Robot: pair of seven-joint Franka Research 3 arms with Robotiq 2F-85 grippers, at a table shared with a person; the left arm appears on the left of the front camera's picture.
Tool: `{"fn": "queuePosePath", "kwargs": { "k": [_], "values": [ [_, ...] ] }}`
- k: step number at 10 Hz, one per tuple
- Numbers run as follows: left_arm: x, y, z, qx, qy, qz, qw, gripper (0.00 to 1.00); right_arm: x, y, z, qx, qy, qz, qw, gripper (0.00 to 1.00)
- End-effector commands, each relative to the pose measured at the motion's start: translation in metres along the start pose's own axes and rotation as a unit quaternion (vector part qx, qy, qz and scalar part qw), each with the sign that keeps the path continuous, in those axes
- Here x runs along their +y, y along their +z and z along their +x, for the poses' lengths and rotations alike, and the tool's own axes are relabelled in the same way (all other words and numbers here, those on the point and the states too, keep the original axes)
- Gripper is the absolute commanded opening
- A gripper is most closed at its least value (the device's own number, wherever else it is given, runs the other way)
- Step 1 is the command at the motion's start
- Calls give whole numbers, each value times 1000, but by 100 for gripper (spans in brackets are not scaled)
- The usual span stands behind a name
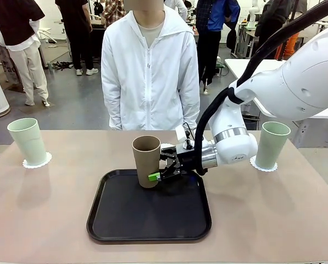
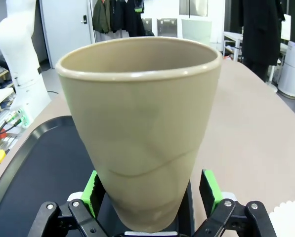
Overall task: Place coasters on the table and set cups on them.
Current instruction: Take one Reusable plastic cup from the Flat Tray and place it on a coaster set by the human.
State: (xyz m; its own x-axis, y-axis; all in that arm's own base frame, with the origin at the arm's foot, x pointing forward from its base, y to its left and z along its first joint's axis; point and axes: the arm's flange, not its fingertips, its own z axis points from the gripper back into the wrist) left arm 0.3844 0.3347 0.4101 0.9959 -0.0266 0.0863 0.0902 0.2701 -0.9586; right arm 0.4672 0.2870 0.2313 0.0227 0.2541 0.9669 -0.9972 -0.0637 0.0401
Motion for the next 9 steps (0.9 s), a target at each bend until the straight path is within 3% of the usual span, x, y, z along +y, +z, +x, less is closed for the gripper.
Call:
{"fn": "queuePosePath", "kwargs": {
  "k": [1, 6, 7, 8, 9],
  "values": [
    [-2, 1, -1, 0, 3, 3, 1000, 100, -7, -13, 1, -24, -12, -13, 1000, 100],
    [-2, 1, -1, 0, 3, 3, 1000, 100, -9, -26, 4, -35, -7, -4, 999, 98],
    [-2, 1, -1, 0, 3, 3, 1000, 100, -8, -25, 3, -32, -1, 6, 999, 43],
    [-2, 1, -1, 0, 3, 3, 1000, 100, -8, -25, 4, -29, -1, 8, 1000, 40],
    [-2, 1, -1, 0, 3, 3, 1000, 100, -6, -22, 7, -26, 2, 8, 1000, 0]
  ]
}}
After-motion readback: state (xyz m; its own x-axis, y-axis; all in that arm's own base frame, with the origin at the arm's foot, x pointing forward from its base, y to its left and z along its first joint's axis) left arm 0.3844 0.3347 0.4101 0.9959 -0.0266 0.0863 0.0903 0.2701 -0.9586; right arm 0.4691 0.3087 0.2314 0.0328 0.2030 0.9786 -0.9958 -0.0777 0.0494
